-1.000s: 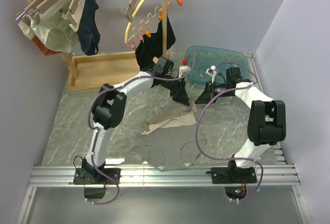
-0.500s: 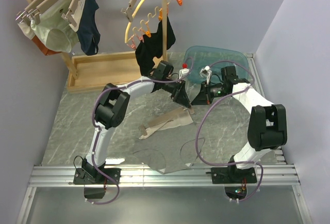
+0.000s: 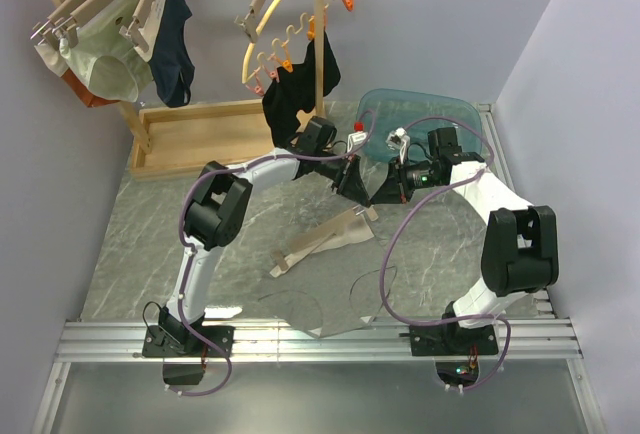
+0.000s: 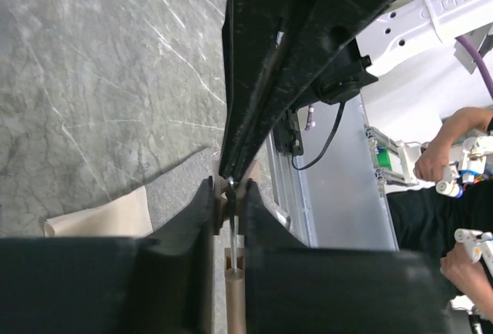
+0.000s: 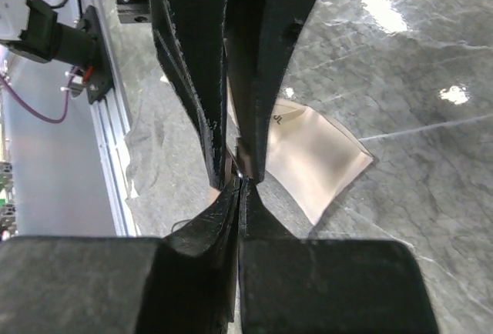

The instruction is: Clip the underwear to the hanger

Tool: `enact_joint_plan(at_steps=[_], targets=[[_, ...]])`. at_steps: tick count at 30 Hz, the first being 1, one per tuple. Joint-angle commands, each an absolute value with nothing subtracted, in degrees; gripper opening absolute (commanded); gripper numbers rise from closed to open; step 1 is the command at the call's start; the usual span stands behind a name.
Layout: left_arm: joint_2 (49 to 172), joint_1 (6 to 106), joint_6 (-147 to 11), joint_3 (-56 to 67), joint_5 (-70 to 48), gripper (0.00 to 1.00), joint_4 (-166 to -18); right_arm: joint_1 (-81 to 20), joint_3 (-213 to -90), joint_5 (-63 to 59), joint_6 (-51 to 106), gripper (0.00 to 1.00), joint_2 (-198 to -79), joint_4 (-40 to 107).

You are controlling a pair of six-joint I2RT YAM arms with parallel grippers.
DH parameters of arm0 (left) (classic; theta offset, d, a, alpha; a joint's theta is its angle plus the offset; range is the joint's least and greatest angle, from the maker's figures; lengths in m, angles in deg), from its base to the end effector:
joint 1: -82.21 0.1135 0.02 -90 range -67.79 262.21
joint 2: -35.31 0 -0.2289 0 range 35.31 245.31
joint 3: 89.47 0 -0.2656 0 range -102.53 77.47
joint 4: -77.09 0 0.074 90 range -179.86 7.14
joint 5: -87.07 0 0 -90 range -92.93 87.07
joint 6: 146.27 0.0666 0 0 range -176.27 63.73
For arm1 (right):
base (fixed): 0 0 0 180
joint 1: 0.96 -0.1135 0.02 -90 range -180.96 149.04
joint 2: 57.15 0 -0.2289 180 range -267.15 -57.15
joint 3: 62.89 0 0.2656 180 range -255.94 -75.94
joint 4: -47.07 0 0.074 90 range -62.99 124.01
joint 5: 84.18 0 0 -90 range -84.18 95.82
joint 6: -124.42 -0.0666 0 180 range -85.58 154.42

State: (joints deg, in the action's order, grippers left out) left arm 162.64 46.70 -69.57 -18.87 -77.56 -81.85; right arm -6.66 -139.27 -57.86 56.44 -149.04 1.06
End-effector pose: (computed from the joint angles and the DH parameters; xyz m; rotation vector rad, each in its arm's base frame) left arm 0.3557 -0.3327 0.1561 1.1756 1.9497 -1.9069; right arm 0.3253 0.0925 0.1803 -0.8669 2.0608 1.2780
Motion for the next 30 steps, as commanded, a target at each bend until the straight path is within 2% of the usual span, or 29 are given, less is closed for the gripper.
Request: enact_joint_plan(at_steps=[1, 2, 6, 8, 9, 11, 13, 21, 30], targets=[[161.79, 46.35, -69.80, -18.77, -79.57, 0.05, -83.36, -7.29, -140.19, -58.70, 56.66, 0.00, -146.44, 2.11], [161.79, 46.35, -69.54, -18.60, -79.75, 0.00, -83.09, -7.29, -140.11, -58.61, 56.75, 0.00, -146.44, 2.20], [161.44, 46.44, -66.92, -18.42, -80.01, 0.00, -81.16, -7.20, -140.28, -58.08, 56.22, 0.00, -146.88, 2.11], [161.44, 46.79, -65.77, -18.77, -80.10, 0.00, -79.58, -7.12, -140.63, -56.86, 55.17, 0.11, -147.32, 1.76], [161.44, 46.96, -65.15, -19.03, -80.01, 0.00, -79.14, -6.94, -140.63, -55.02, 54.82, 0.23, -147.41, 1.67], [161.52, 47.32, -64.53, -19.56, -80.19, 0.00, -78.00, -6.07, -139.93, -52.73, 51.15, 0.39, -146.53, 4.02], [161.52, 47.58, -63.30, -20.00, -80.01, 0.00, -77.21, -3.26, -138.53, -51.23, 48.59, 0.44, -146.09, 5.79], [161.08, 47.58, -62.25, -20.09, -80.54, 0.00, -76.41, -1.75, -133.69, -39.54, 39.00, 0.43, -150.21, 12.48], [160.21, 47.58, -60.66, -19.13, -80.72, 0.00, -75.18, -9.83, -132.63, -35.68, 30.47, 0.45, -155.58, 19.77]])
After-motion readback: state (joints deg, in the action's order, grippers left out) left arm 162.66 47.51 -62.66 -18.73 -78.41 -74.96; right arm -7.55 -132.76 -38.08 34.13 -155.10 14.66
